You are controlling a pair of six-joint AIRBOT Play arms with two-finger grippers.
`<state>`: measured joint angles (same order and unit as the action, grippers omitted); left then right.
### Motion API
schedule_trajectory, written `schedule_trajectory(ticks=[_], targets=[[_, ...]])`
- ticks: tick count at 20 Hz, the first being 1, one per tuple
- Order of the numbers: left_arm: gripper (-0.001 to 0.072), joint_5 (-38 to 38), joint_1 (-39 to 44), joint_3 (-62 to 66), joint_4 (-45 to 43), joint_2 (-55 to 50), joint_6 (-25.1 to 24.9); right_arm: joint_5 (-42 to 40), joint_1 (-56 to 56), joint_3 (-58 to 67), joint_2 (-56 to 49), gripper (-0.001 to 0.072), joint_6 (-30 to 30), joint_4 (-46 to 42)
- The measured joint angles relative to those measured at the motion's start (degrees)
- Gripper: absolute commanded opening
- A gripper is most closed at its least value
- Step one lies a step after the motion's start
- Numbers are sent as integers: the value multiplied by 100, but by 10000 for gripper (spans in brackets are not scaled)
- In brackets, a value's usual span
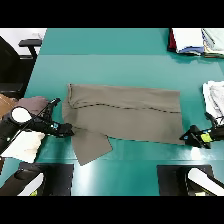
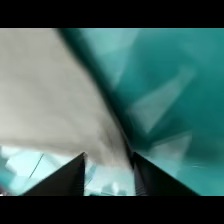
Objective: Fold the shirts.
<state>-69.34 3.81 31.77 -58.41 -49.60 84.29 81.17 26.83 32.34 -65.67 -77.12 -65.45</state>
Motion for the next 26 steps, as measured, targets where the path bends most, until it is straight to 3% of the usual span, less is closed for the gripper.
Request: schedule_trajectory(ticks=[2, 3, 11, 16, 21, 26], targets=[[27, -96, 0, 59, -111, 0, -17, -129, -273, 22, -127, 52, 2, 81], [26, -146, 0, 111, -162, 0, -17, -212, -424, 63, -140, 20, 7, 107], [26, -817, 2, 398, -535, 83, -17, 398, -968, 673, 999, 19, -15, -621], [26, -632, 4, 782, -610, 225, 13, 634, -1106, 1228, 1574, 19, -186, -946], [27, 341, 2, 1558, -782, -72, 13, 380, -1528, 2282, 678, 18, -323, -1023], [30, 1143, 2, 2406, -894, -1379, -302, 127, -1956, 3458, -852, 19, -374, -1034]])
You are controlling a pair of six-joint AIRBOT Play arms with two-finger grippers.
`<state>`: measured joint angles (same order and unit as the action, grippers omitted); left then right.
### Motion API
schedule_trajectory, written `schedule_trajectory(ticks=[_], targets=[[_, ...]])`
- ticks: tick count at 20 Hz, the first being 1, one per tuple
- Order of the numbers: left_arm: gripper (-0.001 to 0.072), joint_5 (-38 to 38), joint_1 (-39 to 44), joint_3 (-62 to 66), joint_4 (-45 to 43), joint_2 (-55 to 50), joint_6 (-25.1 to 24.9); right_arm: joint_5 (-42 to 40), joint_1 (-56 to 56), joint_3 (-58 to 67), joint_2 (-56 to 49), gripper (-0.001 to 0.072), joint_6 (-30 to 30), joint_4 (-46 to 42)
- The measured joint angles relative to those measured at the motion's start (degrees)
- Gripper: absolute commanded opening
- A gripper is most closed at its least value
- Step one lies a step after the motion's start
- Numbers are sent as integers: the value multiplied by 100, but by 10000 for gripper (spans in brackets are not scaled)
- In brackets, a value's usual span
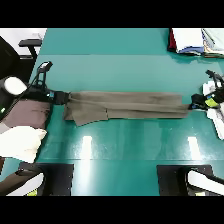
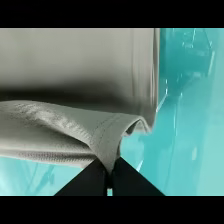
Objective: Fold the shirts.
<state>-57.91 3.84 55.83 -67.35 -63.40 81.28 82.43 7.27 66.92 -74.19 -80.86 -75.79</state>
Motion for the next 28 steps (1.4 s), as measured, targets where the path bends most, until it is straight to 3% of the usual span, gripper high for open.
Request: schedule_trajectory(ticks=[2, 3, 4, 5, 6, 7, 8, 9, 12, 13, 14, 22, 24, 26, 28], targets=[[31, 282, 0, 282, -9, -592, -87, -70, -76, 417, -546, 24, -7, 129], [79, 407, 0, 402, -7, -848, -111, -83, -98, 603, -782, 144, -9, 223], [370, 501, 0, 527, -4, -1082, -129, -109, -111, 787, -1008, 326, -9, 341], [576, 581, -11, 636, -9, -1266, -129, -138, -111, 940, -1189, 391, -9, 444], [500, 623, -15, 732, 4, -1388, -101, -151, -98, 1082, -1355, 391, 4, 603], [483, 649, -11, 837, 26, -1486, -72, -149, -59, 1185, -1469, 391, 87, 776], [482, 638, 0, 946, 31, -1543, -42, -144, 17, 1268, -1558, 412, 201, 927], [481, 584, 0, 1069, 39, -1585, -9, -122, 114, 1320, -1624, 488, 299, 1038], [459, 282, -4, 1370, 101, -1650, 48, 98, 557, 1390, -1729, 511, 505, 1287], [185, 188, -2, 1425, 155, -1663, 57, 160, 734, 1353, -1744, 511, 538, 1329], [37, 114, 0, 1473, 227, -1672, 63, 190, 887, 1274, -1757, 511, 566, 1375], [29, 245, 636, 1578, 713, -1808, 79, -164, 1478, 146, -2015, 492, 1095, 2199], [29, 374, 944, 1606, 758, -1939, 153, -232, 1355, 46, -2166, 325, 1207, 2505], [29, 483, 1248, 1692, 782, -2140, 208, -446, 1167, 0, -2264, 35, 1274, 2636], [29, 579, 1567, 1902, 839, -2435, 245, -557, 999, 87, -2299, 18, 1349, 2656]])
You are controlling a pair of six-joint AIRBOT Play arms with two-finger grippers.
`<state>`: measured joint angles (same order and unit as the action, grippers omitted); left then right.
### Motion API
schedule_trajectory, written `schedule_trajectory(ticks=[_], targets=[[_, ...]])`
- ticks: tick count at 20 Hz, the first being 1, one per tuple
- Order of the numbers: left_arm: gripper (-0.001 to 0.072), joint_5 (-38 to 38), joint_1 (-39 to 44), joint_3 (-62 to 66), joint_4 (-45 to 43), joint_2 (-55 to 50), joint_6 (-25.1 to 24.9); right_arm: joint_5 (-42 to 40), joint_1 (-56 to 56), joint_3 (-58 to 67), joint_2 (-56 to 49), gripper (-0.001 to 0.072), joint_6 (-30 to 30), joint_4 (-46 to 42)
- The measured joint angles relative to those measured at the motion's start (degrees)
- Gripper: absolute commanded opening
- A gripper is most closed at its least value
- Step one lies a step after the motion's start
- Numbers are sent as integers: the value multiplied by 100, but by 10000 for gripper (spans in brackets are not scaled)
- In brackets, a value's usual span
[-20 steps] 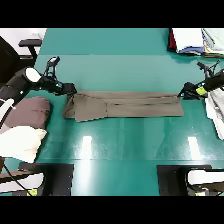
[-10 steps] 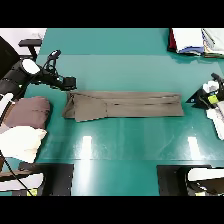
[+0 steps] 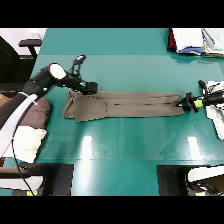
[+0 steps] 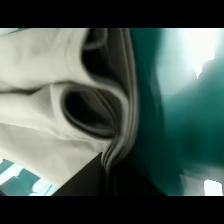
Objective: Fold the shirts.
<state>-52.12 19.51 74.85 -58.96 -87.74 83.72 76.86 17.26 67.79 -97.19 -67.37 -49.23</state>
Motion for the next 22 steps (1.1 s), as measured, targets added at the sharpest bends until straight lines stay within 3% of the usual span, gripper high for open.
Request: schedule_trajectory(ticks=[6, 12, 22], targets=[[28, 118, 719, 1058, 103, -1132, 179, 455, -378, 955, 581, 18, -9, 203], [28, 20, 1209, 2122, 319, -2192, 306, 739, -1250, 1902, 1443, 18, -216, 1043], [28, -245, 1283, 2570, 354, -2546, 487, 393, -2739, 2776, 1705, 19, -446, 1635]])
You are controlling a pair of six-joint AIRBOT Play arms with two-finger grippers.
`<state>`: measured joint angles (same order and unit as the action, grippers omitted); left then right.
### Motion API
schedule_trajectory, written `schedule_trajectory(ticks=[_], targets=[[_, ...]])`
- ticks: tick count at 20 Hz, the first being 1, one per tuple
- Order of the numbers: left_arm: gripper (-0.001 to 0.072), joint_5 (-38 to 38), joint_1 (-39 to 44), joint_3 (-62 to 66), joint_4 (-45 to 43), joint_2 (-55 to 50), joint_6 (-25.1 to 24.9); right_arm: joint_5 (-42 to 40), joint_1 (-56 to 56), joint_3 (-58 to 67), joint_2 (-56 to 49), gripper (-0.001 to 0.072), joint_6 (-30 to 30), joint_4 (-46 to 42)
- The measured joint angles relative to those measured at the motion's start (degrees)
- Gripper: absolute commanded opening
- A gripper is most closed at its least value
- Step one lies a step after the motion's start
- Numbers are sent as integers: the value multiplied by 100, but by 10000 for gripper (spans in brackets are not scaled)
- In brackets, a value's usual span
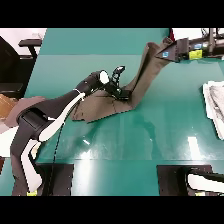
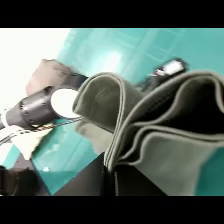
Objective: Fold the shirts.
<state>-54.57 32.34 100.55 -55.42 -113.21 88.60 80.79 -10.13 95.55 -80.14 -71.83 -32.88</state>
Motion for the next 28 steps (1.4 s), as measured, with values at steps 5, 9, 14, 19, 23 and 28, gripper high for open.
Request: schedule_trajectory(ticks=[5, 9, 14, 19, 23, 28], targets=[[29, -315, -789, 181, -372, 925, 7, -278, -787, 52, -129, 19, -4, 37], [29, -590, -1814, 214, -925, 2175, -26, -892, -1956, 83, -623, 76, 201, 168], [29, -883, -2782, 219, -1486, 3338, -52, -1517, -3316, 750, -1838, 549, 529, 229], [29, -1311, -3136, 219, -1687, 3746, -103, -1032, -3333, 1187, -2358, 549, 361, -535], [29, -1550, -3204, 219, -1725, 3827, -144, -750, -2511, 435, -2039, 549, 96, -1266], [29, -1668, -3220, 168, -1641, 3836, -160, -785, -1121, -981, -1631, 551, -304, -1770]])
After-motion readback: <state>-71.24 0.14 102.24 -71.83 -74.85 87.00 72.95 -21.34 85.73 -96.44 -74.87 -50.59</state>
